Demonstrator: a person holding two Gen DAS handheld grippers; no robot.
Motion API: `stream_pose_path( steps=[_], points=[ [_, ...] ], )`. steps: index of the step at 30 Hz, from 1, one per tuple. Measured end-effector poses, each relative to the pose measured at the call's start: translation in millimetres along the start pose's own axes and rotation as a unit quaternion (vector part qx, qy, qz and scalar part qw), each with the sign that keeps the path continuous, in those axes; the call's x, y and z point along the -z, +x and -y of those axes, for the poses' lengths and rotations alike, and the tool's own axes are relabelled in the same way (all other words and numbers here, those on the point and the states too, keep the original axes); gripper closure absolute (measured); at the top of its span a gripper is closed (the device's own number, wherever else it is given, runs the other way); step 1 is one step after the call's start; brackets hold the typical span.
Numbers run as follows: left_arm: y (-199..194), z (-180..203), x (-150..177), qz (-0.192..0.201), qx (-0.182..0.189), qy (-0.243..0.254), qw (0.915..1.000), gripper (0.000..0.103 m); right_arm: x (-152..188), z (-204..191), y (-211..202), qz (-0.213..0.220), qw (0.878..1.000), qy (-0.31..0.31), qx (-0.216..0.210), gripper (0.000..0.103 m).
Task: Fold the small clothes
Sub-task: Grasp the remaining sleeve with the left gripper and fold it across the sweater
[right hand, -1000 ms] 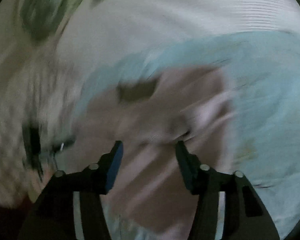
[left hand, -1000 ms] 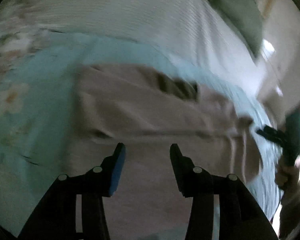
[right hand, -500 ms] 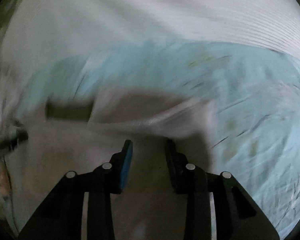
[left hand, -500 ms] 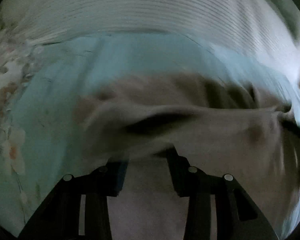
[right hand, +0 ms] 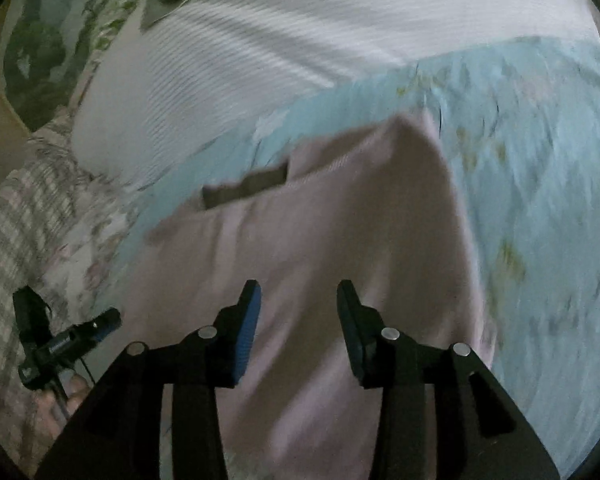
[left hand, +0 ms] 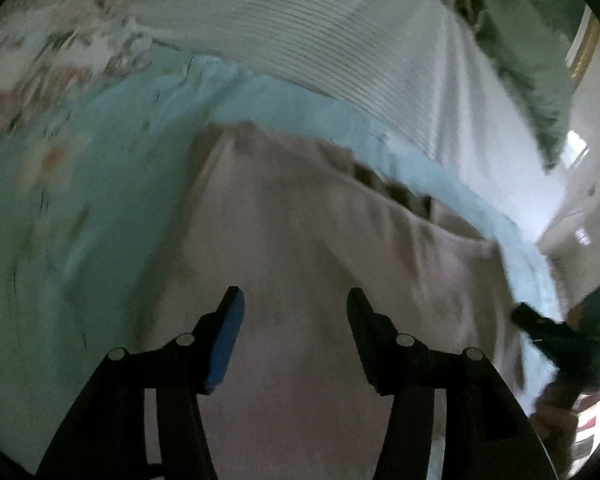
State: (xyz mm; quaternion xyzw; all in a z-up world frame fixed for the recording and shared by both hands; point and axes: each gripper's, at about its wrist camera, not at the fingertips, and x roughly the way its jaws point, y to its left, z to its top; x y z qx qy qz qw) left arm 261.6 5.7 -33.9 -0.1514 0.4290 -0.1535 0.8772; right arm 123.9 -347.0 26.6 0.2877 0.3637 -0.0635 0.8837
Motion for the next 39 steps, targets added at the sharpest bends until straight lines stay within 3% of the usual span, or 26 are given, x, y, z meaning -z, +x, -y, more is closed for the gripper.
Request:
stream_pose_path(
  steps=[5,11,17,29,32,34,39],
  points=[
    [-35,-12,67,-0.012,0.035,-0.056,0.9978,0.045,43,-4,-12,-0.005,0.999,0.018,-0.029,0.061],
    [-35,-34,104,-0.039,0.042,-0.108,0.9925,0.043,67,-13,-14,-0.026,0.998,0.027,-0.043,0.059],
    [-26,-46,98,-0.025,0.057,-0.148,0.9869,0.038,72,-25,-16,-0.025,0.998,0.021,-0.056,0.053],
    [-1,-69,63,0.016,0.037,-0.207,0.9774,0.038,69,-14,-10,-0.032,0.998,0.034,-0.049,0.051],
    [-1,-68,52,0.027,0.002,-0.2,0.9794,0.052,62,-11,-8,-0.038,0.997,0.032,-0.056,0.051],
    [-3,-64,43,0.038,-0.009,-0.18,0.9829,0.089,54,-10,-7,-0.042,0.997,0.023,-0.061,0.051],
    [-16,-23,21,0.071,-0.001,-0.099,0.9926,0.094,20,3,-6,-0.042,0.995,0.021,-0.083,0.051]
  ],
)
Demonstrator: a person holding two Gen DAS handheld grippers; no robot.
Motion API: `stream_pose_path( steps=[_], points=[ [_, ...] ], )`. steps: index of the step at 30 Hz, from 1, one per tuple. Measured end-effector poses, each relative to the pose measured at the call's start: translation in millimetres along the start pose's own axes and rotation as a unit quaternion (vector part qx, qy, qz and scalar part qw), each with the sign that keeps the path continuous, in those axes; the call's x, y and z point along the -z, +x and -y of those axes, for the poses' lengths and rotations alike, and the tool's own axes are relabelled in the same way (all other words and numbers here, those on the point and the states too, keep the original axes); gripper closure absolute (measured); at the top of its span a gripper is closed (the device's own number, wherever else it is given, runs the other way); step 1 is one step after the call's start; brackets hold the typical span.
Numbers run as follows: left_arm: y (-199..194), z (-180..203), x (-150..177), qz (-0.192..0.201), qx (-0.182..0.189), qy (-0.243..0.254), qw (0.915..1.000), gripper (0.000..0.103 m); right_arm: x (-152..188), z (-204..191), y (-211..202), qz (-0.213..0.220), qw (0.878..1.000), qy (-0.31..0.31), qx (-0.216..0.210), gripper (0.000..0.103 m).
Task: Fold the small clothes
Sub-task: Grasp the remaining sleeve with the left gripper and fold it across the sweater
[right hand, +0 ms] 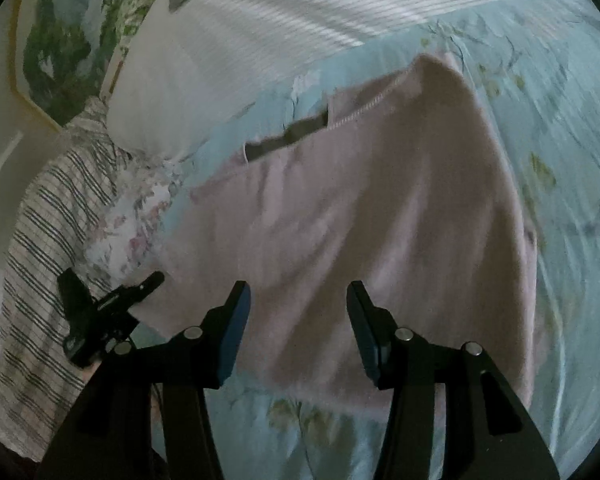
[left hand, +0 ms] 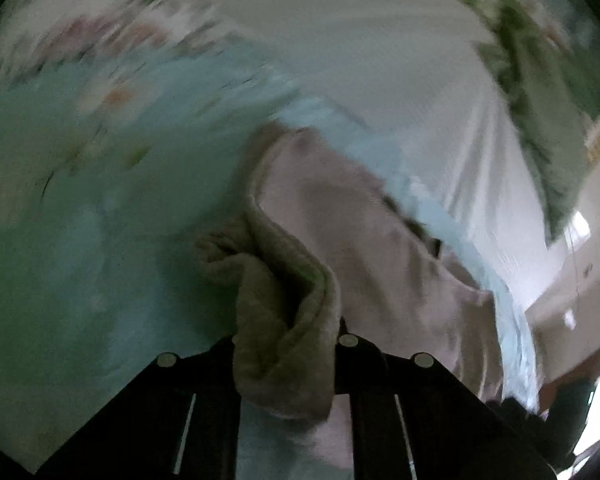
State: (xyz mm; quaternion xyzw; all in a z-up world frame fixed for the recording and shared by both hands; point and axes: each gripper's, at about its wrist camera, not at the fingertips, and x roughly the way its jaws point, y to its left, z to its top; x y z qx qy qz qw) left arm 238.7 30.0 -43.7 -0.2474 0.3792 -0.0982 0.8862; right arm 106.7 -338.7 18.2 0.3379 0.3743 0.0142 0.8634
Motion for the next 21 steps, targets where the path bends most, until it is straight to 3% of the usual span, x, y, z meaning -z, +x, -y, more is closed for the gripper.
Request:
stream_pose_path(
  steps=[4,9,11,14,21],
  points=[
    [-4,68,8,0.002,0.037,0.091,0.9951,0.094,-31,15,1,-0.001,1.0,0.007,-0.015,0.051],
    [20,137,50,-0.024,0.021,0.205,0.9782,0.094,-54,16,16,-0.033,0.999,0.005,-0.038,0.051],
    [31,147,63,-0.033,0.011,0.224,0.9739,0.094,-58,11,25,-0.046,0.998,-0.003,-0.042,0.049],
    [40,152,77,-0.046,0.006,0.24,0.9698,0.094,-63,6,48,-0.07,0.995,0.005,-0.064,0.029],
    [34,154,74,-0.036,0.011,0.245,0.9687,0.094,-84,-30,129,-0.134,0.986,-0.007,-0.096,0.029]
  ],
)
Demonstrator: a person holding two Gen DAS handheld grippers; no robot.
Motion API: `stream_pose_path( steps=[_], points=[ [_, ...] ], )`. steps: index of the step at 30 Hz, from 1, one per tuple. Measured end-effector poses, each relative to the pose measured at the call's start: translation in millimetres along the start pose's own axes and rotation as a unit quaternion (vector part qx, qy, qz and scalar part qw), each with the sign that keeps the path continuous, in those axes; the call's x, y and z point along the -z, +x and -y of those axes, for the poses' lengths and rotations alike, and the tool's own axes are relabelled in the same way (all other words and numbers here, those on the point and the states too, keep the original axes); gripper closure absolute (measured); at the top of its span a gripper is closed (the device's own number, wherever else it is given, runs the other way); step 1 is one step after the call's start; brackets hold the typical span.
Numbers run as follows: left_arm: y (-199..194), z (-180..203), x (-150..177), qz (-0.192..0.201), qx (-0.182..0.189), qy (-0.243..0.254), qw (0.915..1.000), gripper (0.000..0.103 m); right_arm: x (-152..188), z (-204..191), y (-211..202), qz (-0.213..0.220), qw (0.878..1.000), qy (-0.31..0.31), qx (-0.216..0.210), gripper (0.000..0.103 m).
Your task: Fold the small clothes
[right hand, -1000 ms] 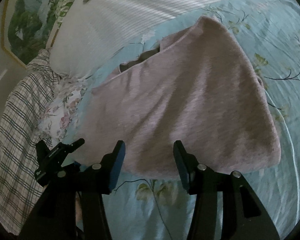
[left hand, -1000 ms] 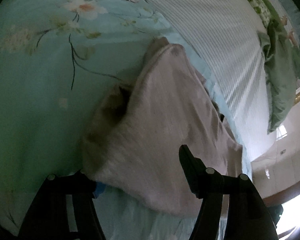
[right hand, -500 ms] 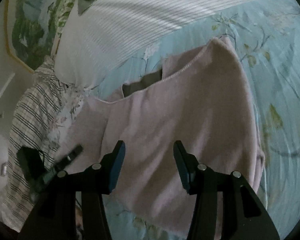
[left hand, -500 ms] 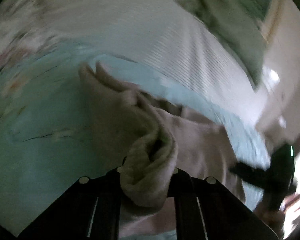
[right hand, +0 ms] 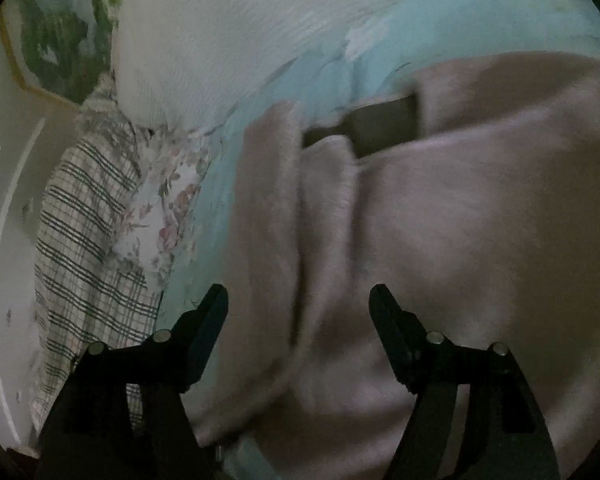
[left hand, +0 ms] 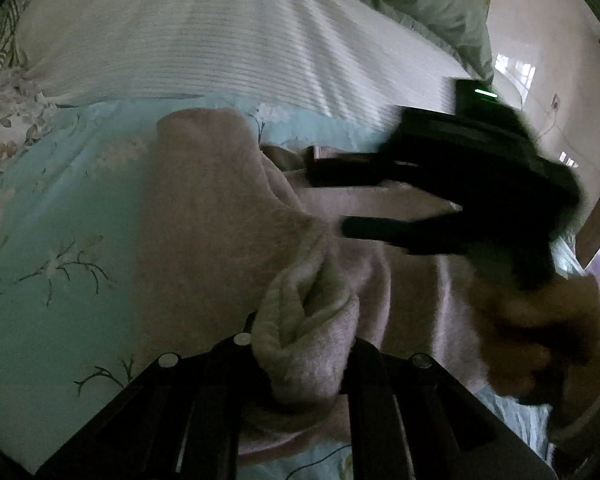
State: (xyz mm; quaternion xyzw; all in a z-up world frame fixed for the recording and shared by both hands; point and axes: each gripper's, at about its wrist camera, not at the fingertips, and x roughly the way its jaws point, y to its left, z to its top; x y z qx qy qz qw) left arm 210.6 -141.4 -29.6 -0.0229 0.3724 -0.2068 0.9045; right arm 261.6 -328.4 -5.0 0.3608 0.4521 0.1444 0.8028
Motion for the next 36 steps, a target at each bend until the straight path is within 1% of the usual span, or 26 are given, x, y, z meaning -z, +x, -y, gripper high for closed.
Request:
stream_pose_path(
  steps=[2,4,5,6,7,9,11,13,14,15,18,19,21,22,24,26,28,29,30,31,32,33,34,36],
  points=[
    [-4,2,4,0.001,0.002,0.006,1.0,0.094,-14,-8,23,-0.012,1.0,-0.008,0.003,0.029],
    [-6,4,4,0.003,0.003,0.014,0.9999,0.095,-27,-19,42,-0.014,0.999,-0.037,0.009,0.029],
    [-8,6,4,0.003,0.002,0.017,0.9998,0.095,-31,-23,46,-0.009,0.999,-0.046,0.01,0.04],
    [-10,8,4,0.004,0.002,0.022,0.9997,0.095,-35,-27,48,-0.008,0.998,-0.058,0.009,0.064],
    [-13,11,4,0.005,0.002,0.027,0.9996,0.095,-39,-32,47,-0.008,0.998,-0.067,0.012,0.077],
    [-19,15,1,0.01,0.002,0.035,0.9993,0.095,-42,-37,32,0.006,0.997,-0.076,0.019,0.079],
    [-25,23,-5,0.015,0.023,0.035,0.999,0.095,-43,-41,1,0.032,0.994,-0.098,0.026,0.08],
    [-31,35,-11,0.018,0.046,0.034,0.9982,0.094,-43,-36,-32,0.058,0.992,-0.105,0.027,0.081],
    [-31,42,-13,0.019,0.056,0.033,0.9977,0.094,-44,-32,-47,0.071,0.992,-0.104,0.03,0.084],
    [-30,53,-15,0.018,0.067,0.032,0.9971,0.094,-44,-22,-66,0.083,0.991,-0.1,0.036,0.085],
    [-17,75,-15,0.001,0.093,0.021,0.9955,0.094,-40,13,-104,0.101,0.99,-0.078,0.065,0.086],
    [-8,83,-12,-0.008,0.102,0.015,0.9946,0.094,-37,25,-111,0.102,0.99,-0.067,0.075,0.087],
    [6,94,-6,-0.025,0.107,0.012,0.9939,0.094,-29,52,-121,0.097,0.99,-0.04,0.098,0.096],
    [14,100,-2,-0.037,0.11,0.008,0.9933,0.094,-24,64,-123,0.094,0.989,-0.028,0.106,0.097],
    [21,106,2,-0.046,0.114,0.006,0.9924,0.094,-17,80,-127,0.093,0.99,-0.012,0.102,0.099],
    [20,113,4,-0.045,0.117,0.011,0.9921,0.094,-13,86,-129,0.097,0.99,-0.007,0.098,0.099],
    [13,116,1,-0.034,0.12,0.024,0.9918,0.094,-11,86,-134,0.112,0.991,-0.007,0.076,0.099],
    [10,118,0,-0.03,0.118,0.031,0.9921,0.094,-10,87,-136,0.119,0.991,0.003,0.061,0.098],
    [12,116,-3,-0.03,0.115,0.033,0.9924,0.094,-9,88,-136,0.12,0.991,0.014,0.052,0.092],
    [10,112,-2,-0.03,0.114,0.032,0.9925,0.094,-9,89,-136,0.121,0.991,0.026,0.043,0.083],
    [10,109,-2,-0.031,0.116,0.028,0.9923,0.094,-9,88,-134,0.123,0.991,0.031,0.035,0.049],
    [10,105,-2,-0.034,0.119,0.022,0.992,0.094,-8,87,-134,0.125,0.991,0.03,0.04,0.022],
    [11,102,-2,-0.035,0.121,0.018,0.9919,0.094,-8,84,-131,0.125,0.99,0.025,0.055,0.02],
    [8,94,-2,-0.033,0.122,0.009,0.9919,0.094,-9,82,-121,0.101,0.992,0.026,0.067,0.022]
  ],
)
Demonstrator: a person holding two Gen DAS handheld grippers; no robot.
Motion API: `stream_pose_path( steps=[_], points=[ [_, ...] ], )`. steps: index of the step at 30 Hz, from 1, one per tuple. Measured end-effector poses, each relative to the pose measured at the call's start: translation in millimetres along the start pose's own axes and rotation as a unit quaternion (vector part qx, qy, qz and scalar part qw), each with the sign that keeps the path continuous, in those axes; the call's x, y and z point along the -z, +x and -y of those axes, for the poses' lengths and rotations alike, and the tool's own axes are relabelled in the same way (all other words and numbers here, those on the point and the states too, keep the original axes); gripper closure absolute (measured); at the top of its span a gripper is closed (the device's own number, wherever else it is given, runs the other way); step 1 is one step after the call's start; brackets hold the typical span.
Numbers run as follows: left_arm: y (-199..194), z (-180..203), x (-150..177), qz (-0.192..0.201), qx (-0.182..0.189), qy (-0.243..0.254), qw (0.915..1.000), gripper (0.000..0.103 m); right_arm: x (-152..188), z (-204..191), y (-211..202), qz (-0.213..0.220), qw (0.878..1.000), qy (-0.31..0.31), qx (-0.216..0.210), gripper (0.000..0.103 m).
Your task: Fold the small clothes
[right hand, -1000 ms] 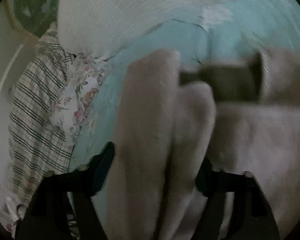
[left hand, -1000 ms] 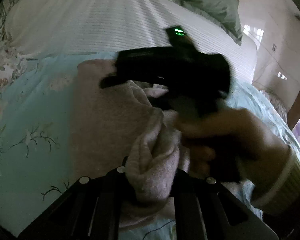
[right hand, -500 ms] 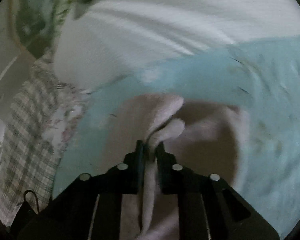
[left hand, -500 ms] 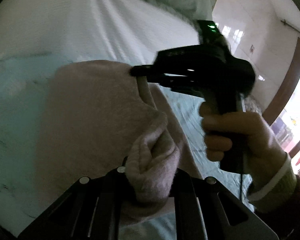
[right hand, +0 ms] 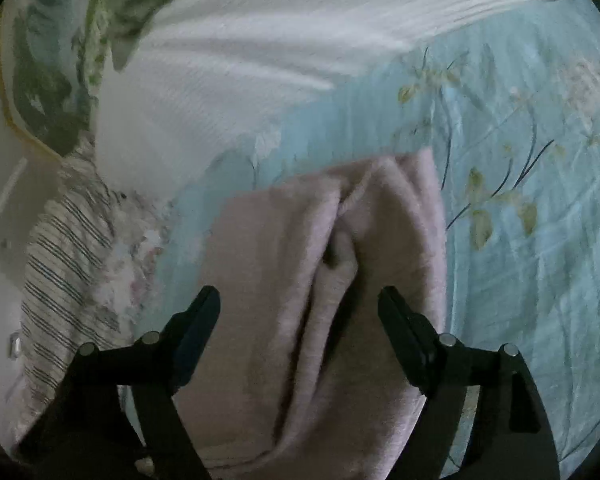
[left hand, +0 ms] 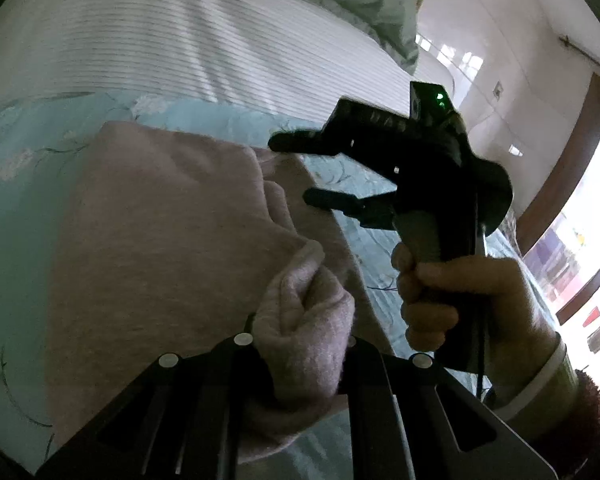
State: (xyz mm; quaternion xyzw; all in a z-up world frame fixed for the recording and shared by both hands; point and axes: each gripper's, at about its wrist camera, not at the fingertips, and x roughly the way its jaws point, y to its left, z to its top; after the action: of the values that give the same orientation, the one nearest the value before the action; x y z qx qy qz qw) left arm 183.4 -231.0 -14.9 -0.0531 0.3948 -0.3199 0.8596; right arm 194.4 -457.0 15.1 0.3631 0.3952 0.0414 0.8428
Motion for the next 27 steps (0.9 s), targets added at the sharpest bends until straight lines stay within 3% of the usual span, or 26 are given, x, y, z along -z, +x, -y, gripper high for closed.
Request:
stream_pose_path(
  steps=[4,8,12,15,18,22,27],
  points=[
    [-12,-2,-1,0.013,0.009,-0.009,0.9998,0.094,5,-18,20,-0.035,0.999,-0.024,0.027,0.031],
    [-10,-1,-7,0.014,0.009,-0.002,0.9999,0.094,-4,-21,53,-0.061,0.998,-0.009,0.031,0.082],
    [-13,5,-11,0.014,0.004,0.009,0.9999,0.094,-11,-43,26,0.0,0.999,-0.046,0.0,0.086],
    [-23,17,-16,0.03,0.025,0.021,0.999,0.094,-9,-62,-14,0.05,0.994,-0.099,-0.005,0.086],
    [-8,32,-13,0.013,0.034,0.038,0.9986,0.094,-9,-48,-20,0.039,0.993,-0.103,0.039,0.086],
    [36,41,2,-0.043,0.033,0.049,0.9973,0.094,0,-11,-1,0.002,0.991,-0.089,0.105,0.086],
    [59,41,14,-0.076,0.023,0.066,0.9946,0.09,7,-1,0,0.02,0.991,-0.08,0.108,0.084]
  ],
)
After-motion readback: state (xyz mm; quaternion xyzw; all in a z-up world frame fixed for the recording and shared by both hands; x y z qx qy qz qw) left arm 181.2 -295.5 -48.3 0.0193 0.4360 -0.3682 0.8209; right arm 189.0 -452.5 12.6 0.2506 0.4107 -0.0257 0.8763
